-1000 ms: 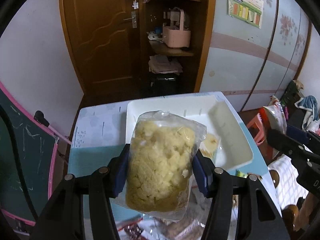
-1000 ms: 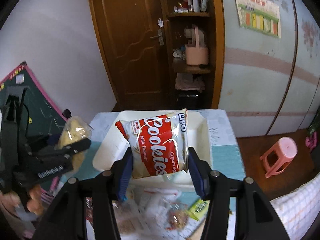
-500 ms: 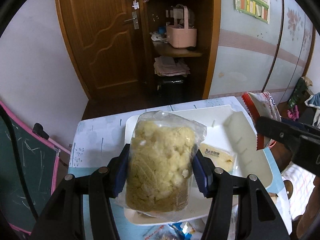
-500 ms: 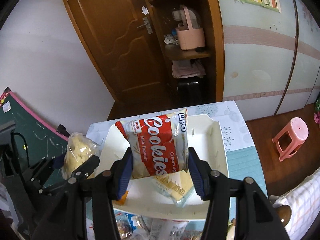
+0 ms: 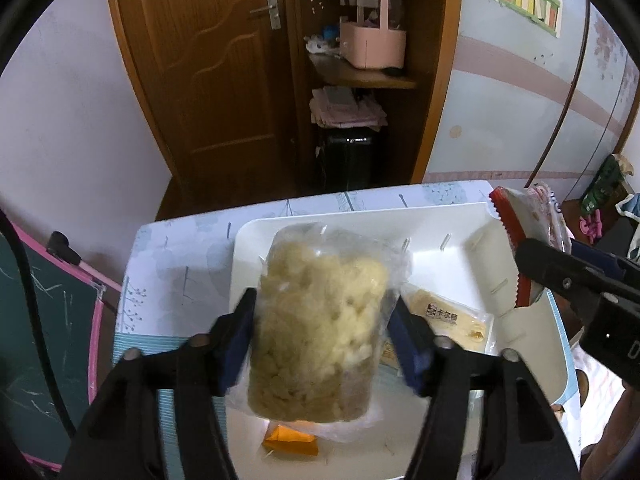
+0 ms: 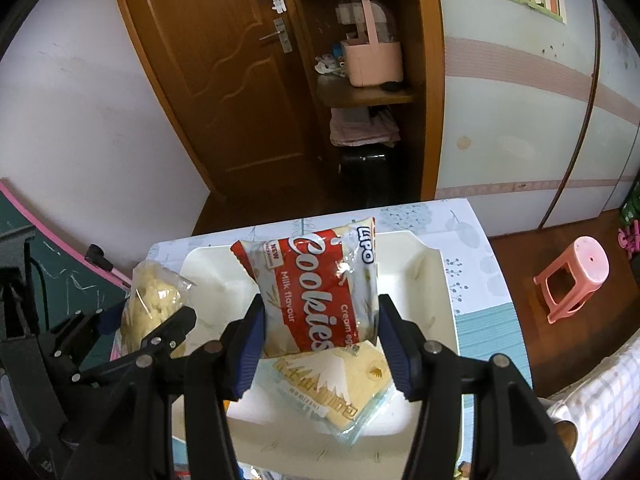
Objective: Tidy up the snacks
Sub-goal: 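Carry both bags into the white tray and release them, then withdraw both tools from the tray toward the remaining snacks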
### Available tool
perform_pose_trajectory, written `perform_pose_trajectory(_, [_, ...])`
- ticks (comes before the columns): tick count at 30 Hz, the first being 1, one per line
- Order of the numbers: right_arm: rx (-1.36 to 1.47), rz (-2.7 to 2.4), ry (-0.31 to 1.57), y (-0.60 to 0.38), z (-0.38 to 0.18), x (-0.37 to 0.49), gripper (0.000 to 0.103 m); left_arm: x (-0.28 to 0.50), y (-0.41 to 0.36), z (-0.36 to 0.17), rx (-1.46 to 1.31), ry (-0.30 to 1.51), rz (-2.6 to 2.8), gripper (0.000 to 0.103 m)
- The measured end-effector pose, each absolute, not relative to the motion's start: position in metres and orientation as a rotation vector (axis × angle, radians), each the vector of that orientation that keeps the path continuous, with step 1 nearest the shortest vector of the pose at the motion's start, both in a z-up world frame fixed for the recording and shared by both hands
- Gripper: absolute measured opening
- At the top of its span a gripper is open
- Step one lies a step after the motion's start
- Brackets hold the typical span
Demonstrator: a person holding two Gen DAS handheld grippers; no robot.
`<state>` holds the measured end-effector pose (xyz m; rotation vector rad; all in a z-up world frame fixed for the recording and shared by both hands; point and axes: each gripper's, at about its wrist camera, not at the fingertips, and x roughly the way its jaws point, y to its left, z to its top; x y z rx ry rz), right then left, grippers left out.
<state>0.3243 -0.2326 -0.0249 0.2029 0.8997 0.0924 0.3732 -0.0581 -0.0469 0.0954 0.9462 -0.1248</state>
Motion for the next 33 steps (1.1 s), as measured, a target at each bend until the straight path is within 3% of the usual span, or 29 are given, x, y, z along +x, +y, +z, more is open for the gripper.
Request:
perform_pose_trajectory(2, [0.219, 0.093, 0.914, -0.235, -0.03, 0.33, 0.057, 0.374, -0.058, -0.046, 0.088, 0.931, -0.117, 0.094])
perform_pose_trajectory(5, [0.253, 0.095, 0.935, -0.239, -0.036, 0.336, 0.059, 0.377, -0.056, -0.044, 0.065, 0.924, -0.134, 0.101])
perform_pose_trajectory(14, [0.266, 0.102, 0.951, -0.239, -0.038, 0.339, 0.06, 0.377, -0.055, -0.043, 0.078, 0.95, -0.14, 0.101])
perform_pose_trajectory(19, [0.234, 0.106, 0.909, -0.234, -0.028, 0.335, 0.083, 0.372, -0.054, -0.039, 0.089, 0.946, -0.138, 0.101])
perform_pose_trajectory(33, [0.255, 0.115, 0.908, -0.231, -0.002, 0.304, 0.085, 0.339, -0.039, -0.015, 0.045, 0.969, -0.146, 0.102])
